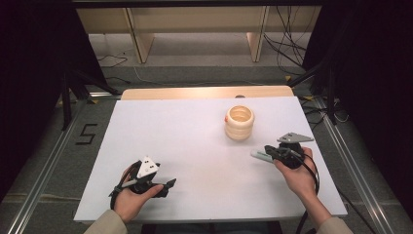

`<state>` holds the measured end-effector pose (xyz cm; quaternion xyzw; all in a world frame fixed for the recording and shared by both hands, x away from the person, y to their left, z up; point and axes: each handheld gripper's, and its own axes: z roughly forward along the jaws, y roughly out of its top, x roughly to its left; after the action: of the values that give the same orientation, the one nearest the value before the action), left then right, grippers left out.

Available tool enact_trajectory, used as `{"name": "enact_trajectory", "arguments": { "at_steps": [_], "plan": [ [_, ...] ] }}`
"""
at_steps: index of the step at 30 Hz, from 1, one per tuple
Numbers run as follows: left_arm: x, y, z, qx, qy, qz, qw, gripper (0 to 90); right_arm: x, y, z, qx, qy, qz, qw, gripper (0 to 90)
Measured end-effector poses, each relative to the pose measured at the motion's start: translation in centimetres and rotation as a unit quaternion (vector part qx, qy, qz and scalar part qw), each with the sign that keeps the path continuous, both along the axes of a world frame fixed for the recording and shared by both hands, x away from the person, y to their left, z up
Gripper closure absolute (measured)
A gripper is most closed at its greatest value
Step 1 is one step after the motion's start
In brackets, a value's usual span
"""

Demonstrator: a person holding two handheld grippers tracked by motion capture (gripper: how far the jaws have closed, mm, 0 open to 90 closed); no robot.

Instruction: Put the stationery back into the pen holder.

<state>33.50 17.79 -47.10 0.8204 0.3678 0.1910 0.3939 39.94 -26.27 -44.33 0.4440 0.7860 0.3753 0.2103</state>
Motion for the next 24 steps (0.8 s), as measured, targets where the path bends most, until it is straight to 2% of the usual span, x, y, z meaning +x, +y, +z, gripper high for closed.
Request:
{"name": "enact_trajectory", "arguments": {
  "at_steps": [8, 16, 24],
  "plan": [
    [0.1, 0.0, 0.0, 0.000, -0.001, 0.001, 1.0000, 19.9, 2.7, 1.5, -0.4, -0.013, 0.036, -0.012, 0.9992, 90.0],
    [0.1, 0.0, 0.0, -0.002, 0.000, 0.001, 1.0000, 20.1, 4.4, 3.0, -1.2, -0.035, 0.067, -0.017, 0.9970, 90.0],
    [0.1, 0.0, -0.1, -0.004, 0.000, 0.001, 1.0000, 20.2, 5.6, 3.4, -1.9, -0.049, 0.087, -0.029, 0.9946, 90.0]
  ]
}}
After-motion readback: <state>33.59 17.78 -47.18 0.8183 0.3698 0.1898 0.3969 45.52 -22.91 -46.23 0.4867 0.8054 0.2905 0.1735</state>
